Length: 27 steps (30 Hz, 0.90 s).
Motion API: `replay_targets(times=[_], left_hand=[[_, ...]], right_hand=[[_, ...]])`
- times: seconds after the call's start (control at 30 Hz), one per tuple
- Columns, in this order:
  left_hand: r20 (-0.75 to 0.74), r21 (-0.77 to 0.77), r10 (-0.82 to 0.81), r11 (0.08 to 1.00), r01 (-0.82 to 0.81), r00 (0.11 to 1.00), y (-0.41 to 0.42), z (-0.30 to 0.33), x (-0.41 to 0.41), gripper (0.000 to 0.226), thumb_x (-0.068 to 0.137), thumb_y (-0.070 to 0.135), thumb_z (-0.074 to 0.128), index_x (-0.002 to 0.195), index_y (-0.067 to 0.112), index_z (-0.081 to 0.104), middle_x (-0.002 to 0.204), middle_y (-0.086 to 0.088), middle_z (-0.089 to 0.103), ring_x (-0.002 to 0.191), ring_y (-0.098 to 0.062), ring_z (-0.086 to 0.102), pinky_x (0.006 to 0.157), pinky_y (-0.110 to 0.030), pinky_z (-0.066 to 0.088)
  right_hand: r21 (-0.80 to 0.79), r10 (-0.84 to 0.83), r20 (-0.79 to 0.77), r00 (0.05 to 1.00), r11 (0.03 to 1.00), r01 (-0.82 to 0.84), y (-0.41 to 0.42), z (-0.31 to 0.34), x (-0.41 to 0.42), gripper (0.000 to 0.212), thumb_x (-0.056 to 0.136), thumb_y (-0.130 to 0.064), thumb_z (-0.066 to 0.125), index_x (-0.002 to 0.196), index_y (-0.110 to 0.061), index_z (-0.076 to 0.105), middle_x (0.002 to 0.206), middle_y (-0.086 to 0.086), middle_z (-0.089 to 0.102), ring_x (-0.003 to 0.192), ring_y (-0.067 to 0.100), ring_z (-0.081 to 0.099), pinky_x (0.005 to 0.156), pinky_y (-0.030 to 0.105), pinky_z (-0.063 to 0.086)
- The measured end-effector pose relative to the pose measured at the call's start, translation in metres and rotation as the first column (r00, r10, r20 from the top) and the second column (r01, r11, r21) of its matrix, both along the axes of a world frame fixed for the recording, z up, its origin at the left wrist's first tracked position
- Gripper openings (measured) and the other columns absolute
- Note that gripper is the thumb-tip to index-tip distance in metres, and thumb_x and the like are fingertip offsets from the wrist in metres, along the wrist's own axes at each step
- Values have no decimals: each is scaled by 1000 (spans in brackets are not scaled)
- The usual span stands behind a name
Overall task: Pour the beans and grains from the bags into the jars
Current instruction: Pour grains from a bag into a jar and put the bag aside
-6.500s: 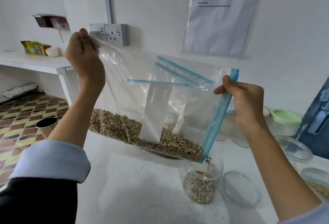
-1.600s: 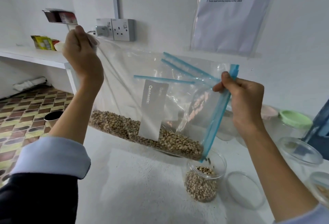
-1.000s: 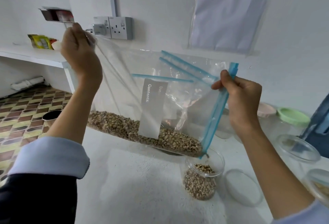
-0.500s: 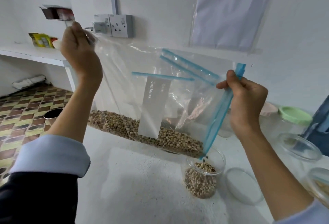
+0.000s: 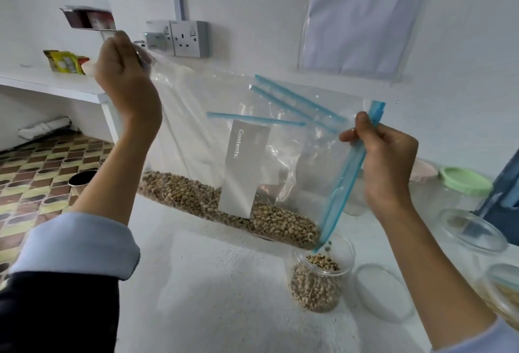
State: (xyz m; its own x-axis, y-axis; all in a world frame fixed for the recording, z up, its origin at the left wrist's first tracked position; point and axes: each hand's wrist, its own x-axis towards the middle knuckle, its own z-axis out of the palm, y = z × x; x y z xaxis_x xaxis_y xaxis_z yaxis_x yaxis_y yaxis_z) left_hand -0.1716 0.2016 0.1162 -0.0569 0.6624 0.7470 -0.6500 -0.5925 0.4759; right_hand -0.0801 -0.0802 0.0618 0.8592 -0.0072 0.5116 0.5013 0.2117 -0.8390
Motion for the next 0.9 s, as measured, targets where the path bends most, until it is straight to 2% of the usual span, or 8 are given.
replay_targets(times=[0.07,0.17,0.23,0.37,0.57,0.67,0.77,0.9], left_hand=[[3,2,-15,1000,15,1000,-1,-1,1,35,96,14,37,62,17,42,51,6,43,47,-7,35,47,-18,28],[2,-9,12,1000,-12,1000,-1,0,1,38,96,15,37,59,19,42,49,7,42,45,-7,33,46,-18,26],[1,-4,6,1000,-6,1000,-1,0,2,37,97,15,37,60,18,41,50,5,41,45,-5,34,46,-16,28],[10,2,18,1000,-18,1000,-3,0,3,38,96,14,37,59,19,40,48,12,41,45,-4,34,46,-15,28],[5,25,30,999,-30,1000,-5,1,3,38,97,13,36,60,19,42,49,10,42,45,-6,34,47,-16,27],[-13,24,26,999,-26,1000,-5,-1,4,37,98,15,37,61,19,41,49,8,42,46,-10,33,47,-18,27],[-6,25,29,999,-29,1000,-4,0,3,36,97,17,38,61,18,42,50,4,42,46,-12,35,46,-18,28],[-13,17,22,1000,-22,1000,-5,1,3,36,97,16,37,61,17,41,51,1,40,47,-13,35,48,-16,30]], right_hand=[[-27,7,-4,1000,1000,-7,0,0,-1,34,91,-25,62,57,-18,67,52,-13,64,55,-4,53,60,6,41],[25,-21,-17,1000,999,22,-2,-2,1,35,91,-26,63,57,-19,66,53,-12,64,55,-3,53,60,8,42],[-12,8,-19,1000,1000,-8,-1,-1,0,35,91,-25,63,57,-18,66,53,-12,64,56,-3,54,62,7,42],[28,-37,-20,999,999,38,-2,-4,2,35,91,-26,62,56,-20,66,51,-12,63,55,-1,51,62,10,41],[33,-43,-15,999,999,43,-4,-6,2,35,91,-27,62,57,-20,66,53,-12,64,55,-1,51,61,10,42],[-23,7,-21,1000,1000,-7,-3,-4,1,34,91,-27,62,58,-18,66,53,-13,64,58,-2,53,63,9,43],[36,-30,-43,999,999,32,-4,-5,2,35,91,-26,63,57,-19,66,51,-12,63,54,-3,51,61,10,42],[28,25,-68,997,999,-24,-3,-3,0,34,90,-22,64,57,-16,66,53,-9,66,56,1,55,66,13,45]])
